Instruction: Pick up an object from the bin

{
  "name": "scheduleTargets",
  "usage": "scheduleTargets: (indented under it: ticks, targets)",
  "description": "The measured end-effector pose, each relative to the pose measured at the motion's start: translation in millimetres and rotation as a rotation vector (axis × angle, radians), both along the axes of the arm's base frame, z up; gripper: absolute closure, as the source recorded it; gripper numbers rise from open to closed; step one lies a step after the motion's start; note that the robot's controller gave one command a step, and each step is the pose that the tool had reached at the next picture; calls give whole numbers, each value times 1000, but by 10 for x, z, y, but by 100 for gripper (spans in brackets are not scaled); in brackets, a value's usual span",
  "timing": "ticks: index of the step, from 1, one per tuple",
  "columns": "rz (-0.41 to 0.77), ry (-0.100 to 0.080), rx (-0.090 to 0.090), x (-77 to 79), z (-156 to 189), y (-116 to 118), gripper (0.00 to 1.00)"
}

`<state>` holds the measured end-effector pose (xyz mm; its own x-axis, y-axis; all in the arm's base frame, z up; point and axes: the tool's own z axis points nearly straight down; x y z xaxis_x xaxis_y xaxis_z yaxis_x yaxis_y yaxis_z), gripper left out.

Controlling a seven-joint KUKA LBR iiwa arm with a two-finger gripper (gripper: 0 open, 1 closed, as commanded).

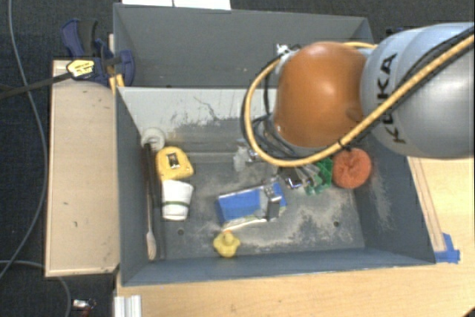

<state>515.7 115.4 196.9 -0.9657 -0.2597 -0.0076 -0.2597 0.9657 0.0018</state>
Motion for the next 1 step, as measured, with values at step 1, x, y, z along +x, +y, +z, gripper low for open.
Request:
scheduleTargets:
  ticks: [1]
  targets:
    - [205, -6, -1, 149, -242, -211, 0]
